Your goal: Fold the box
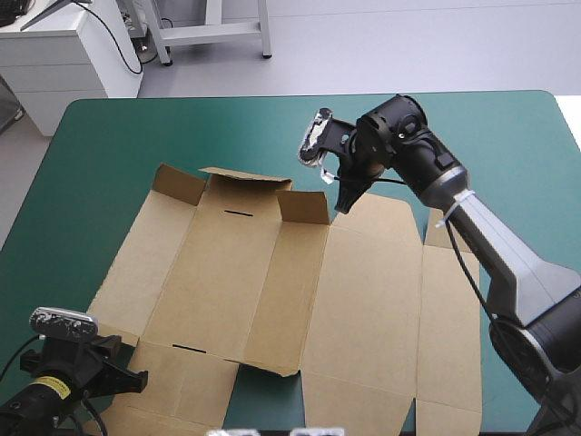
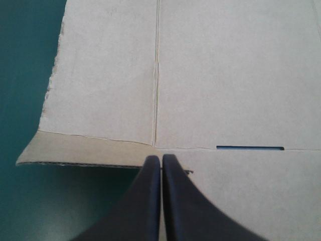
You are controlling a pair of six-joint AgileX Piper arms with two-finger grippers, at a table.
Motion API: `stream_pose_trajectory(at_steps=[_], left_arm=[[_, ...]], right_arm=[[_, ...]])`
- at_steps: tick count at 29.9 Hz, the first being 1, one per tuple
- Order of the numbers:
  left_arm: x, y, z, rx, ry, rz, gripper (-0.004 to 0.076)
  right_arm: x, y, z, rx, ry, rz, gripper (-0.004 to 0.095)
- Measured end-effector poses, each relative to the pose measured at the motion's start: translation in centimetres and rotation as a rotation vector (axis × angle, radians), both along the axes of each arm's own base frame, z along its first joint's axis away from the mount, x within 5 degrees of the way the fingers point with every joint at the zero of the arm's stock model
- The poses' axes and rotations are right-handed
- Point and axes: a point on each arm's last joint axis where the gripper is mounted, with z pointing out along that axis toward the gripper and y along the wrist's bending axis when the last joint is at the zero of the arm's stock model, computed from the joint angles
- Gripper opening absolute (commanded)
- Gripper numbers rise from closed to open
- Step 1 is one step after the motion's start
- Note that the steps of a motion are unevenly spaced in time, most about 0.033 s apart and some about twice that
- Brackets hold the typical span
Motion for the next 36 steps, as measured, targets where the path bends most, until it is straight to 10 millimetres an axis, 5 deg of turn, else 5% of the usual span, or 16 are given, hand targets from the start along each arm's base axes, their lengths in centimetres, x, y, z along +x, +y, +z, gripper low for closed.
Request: stream_pose_trajectory(at_steps=[12,17,31,36], left_arm=[[0.6,0.0,0.6,-0.011,-0.041,0.009,-0.0008],[2.5,0.3,2.4,0.066,-0.025,0.029,-0.0008],[13.5,-0.6,6.7,0.097,0.167,0.067,-0.0003],[16.8,0.7,8.0,0.045,0.217,0.088,-0.0002]], right_arm=[[-1.8,-8.9,6.0,0.310,-0.041,-0.345,-0.0019],[-3.8,-12.4,8.2,0.396,-0.093,-0.453,-0.0019],[-10.7,-18.1,2.4,0.402,0.003,-0.669,-0.0021],[-13.4,-19.1,0.4,0.437,-0.002,-0.710,-0.0021]])
